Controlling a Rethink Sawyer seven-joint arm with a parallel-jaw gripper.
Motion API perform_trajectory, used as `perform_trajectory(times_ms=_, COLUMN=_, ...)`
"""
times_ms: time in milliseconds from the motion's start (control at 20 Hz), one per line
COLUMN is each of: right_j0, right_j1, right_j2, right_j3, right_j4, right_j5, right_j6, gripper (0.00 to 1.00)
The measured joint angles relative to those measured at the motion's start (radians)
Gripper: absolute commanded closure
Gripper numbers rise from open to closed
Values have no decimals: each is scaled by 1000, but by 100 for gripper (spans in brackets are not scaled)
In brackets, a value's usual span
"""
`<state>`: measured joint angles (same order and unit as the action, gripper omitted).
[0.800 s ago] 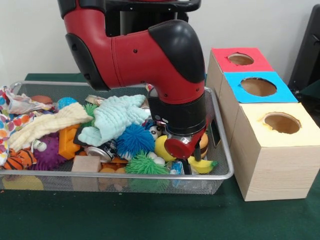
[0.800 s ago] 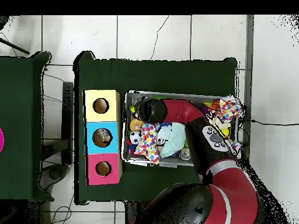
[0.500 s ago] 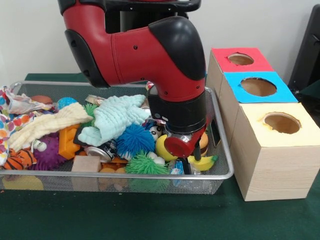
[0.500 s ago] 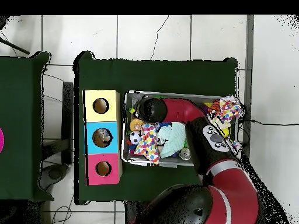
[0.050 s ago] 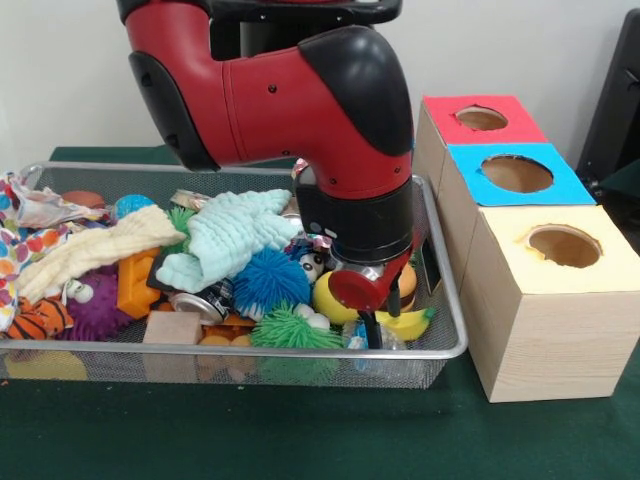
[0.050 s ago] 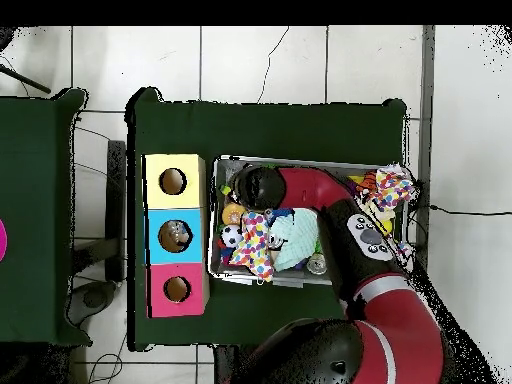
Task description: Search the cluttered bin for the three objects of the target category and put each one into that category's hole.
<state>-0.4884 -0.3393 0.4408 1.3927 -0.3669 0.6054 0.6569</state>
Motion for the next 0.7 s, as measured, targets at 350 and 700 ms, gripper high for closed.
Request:
perform_trajectory(times_ms=350, right_j0=-1, right_j1=-2, right_j2=0, right_j3=-15, right_j4=-3, right_j5=56, right_j6=0, gripper=0)
perform_trajectory(times_ms=700, right_j0=-1, right_j1=2, right_j2=0, right_j3=-36, right_j4=-3, right_j5=82, right_j6=0, gripper=0)
